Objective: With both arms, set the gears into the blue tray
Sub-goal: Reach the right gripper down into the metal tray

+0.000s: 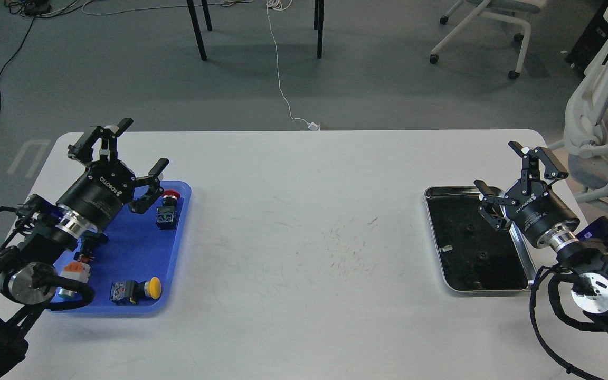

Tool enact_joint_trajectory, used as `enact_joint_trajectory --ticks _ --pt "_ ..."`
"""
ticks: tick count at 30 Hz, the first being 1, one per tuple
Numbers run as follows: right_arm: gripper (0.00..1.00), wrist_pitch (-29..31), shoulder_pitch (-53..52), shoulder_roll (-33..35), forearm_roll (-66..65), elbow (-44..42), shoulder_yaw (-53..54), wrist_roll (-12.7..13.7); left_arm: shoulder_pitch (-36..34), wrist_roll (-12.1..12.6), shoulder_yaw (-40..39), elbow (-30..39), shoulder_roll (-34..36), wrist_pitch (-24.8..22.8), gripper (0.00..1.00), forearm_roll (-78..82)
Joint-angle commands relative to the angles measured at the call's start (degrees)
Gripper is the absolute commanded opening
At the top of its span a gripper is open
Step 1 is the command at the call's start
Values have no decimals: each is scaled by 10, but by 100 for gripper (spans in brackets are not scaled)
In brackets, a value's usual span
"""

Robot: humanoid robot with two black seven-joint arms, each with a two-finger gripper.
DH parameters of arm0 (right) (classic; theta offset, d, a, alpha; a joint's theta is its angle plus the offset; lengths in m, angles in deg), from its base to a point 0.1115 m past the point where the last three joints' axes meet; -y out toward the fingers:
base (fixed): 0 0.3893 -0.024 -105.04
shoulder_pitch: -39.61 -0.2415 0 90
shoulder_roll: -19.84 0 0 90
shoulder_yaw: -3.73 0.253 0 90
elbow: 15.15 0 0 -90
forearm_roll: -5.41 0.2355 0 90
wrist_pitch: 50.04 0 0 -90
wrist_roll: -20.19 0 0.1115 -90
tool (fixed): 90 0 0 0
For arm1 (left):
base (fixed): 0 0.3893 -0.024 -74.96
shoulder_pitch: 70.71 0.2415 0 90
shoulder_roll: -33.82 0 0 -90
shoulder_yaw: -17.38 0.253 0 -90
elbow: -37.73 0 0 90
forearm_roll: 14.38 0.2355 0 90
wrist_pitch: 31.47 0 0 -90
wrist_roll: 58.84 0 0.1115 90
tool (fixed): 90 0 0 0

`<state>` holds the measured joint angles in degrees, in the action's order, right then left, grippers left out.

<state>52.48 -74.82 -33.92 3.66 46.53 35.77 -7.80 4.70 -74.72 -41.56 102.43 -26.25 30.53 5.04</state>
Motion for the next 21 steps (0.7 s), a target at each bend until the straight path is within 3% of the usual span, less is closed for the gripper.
enact_joint_trajectory --ticks 1,7,10,13,14,15,21 --pt "99 -6 -4 0 0 0 -1 0 1 1 -8 0 4 0 98 -1" --pt "99 36 -7 25 -11 2 -7 0 -9 1 -6 -11 3 0 98 -11" --pt "99 76 -28 62 -69 5 -12 0 -11 -13 -9 -28 1 0 98 -5" --pt "99 112 -55 107 -189 16 -28 0 -35 -51 0 -31 7 0 98 13" --pt "99 112 -55 107 -189 16 -29 0 -35 -51 1 -31 7 0 98 13" --pt "99 139 -89 150 -286 26 -47 0 -41 -60 1 -36 7 0 98 34" --pt "99 155 -243 217 -569 29 -164 0 -40 -62 2 -34 7 0 98 39"
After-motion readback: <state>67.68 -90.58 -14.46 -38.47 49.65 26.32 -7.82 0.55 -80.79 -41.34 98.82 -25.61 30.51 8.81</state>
